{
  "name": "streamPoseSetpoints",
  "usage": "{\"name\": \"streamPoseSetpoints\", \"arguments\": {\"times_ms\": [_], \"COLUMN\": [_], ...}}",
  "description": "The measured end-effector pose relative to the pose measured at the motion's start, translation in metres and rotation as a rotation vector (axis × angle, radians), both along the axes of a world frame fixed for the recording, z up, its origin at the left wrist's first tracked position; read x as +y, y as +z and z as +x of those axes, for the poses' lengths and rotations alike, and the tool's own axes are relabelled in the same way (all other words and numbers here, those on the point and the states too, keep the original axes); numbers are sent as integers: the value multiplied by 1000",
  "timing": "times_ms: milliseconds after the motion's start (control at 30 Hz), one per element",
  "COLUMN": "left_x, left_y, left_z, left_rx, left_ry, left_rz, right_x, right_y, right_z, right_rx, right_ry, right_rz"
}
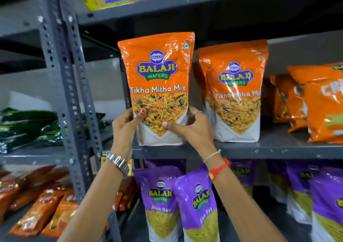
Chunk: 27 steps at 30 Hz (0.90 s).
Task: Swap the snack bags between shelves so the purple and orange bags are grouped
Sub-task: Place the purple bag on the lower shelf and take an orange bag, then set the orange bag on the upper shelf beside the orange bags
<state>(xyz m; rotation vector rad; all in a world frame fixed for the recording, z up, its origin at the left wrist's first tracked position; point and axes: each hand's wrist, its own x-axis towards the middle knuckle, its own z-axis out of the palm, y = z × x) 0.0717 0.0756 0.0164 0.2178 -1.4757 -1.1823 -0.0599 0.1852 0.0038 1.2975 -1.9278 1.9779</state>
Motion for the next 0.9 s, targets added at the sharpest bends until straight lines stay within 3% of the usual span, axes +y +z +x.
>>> {"name": "streamPoseSetpoints", "arguments": {"times_ms": [267,733,900], "left_x": [-62,-79,-68], "left_y": [4,-17,-30], "left_z": [-23,-29,-20], "left_rx": [-111,-224,-100], "left_ry": [-39,25,234], "left_rz": [123,102,61], "right_x": [-44,-57,-38], "right_y": [14,-8,-20], "right_z": [-15,-22,-9], "right_rx": [22,30,148], "right_ry": [-13,-12,-155], "right_rz": [116,189,-24]}}
